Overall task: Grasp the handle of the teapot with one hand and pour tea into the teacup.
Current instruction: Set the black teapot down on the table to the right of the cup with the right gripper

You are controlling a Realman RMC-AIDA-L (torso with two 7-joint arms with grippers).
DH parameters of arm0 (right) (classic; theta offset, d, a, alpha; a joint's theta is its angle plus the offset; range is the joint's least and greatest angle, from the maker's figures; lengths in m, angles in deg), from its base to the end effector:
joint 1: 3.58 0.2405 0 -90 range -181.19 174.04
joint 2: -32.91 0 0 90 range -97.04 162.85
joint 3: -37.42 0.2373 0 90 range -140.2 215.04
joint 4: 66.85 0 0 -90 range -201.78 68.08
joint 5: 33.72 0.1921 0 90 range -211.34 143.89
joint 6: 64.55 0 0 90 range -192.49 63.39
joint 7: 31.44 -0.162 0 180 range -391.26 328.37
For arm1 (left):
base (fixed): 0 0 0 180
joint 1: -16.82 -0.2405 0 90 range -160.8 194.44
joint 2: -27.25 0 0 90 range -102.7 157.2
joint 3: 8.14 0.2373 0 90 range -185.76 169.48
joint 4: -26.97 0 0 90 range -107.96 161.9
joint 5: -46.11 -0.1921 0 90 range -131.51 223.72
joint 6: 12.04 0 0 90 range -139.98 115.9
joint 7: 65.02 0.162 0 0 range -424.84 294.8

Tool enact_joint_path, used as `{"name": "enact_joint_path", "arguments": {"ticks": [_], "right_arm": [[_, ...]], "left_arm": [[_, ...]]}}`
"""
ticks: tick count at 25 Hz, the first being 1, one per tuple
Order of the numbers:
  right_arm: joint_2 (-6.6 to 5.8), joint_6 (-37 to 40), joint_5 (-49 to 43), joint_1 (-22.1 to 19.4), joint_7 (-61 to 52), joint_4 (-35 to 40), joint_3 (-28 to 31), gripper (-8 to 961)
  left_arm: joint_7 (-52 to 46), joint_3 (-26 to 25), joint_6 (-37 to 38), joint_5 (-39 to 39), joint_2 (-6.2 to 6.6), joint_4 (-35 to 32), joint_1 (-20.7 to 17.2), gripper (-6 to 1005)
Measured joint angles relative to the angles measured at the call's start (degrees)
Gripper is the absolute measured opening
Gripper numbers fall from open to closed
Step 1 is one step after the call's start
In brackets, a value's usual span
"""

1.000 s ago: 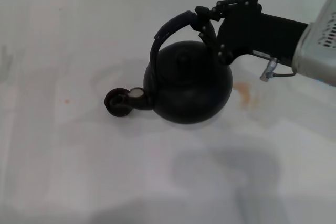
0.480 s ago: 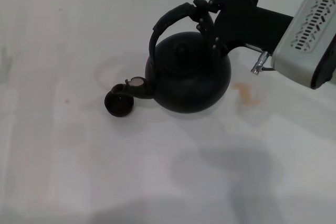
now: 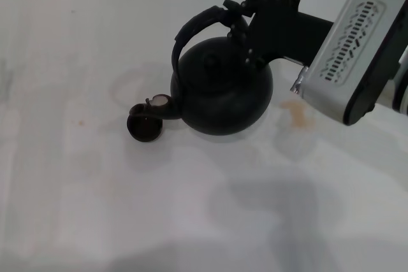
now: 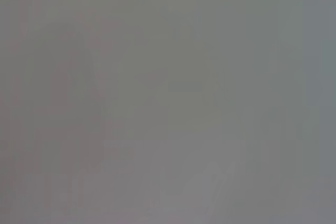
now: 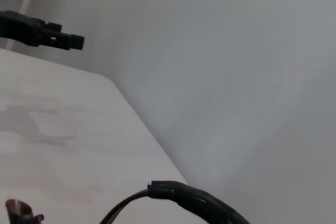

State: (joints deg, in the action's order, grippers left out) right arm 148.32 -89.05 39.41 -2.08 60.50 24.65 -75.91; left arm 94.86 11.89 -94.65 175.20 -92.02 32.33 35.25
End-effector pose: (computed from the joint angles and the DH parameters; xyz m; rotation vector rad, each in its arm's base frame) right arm 0.1333 0.2902 -0.0408 -2.3543 -0.1489 0.2766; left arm -0.3493 0.2691 0.0453 -1.2647 -0.6904 -0.8224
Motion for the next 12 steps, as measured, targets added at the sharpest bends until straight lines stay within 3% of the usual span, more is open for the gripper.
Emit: {"name": "enact_joint_path", "arguments": {"ticks": [12], "right_arm": [[0.15, 5.32, -4.96, 0.11, -0.18, 0.42, -4.05, 141]], "left_arm": [[0.0, 0.0, 0.01, 0.03, 0.0, 0.0, -0.25, 893]]}}
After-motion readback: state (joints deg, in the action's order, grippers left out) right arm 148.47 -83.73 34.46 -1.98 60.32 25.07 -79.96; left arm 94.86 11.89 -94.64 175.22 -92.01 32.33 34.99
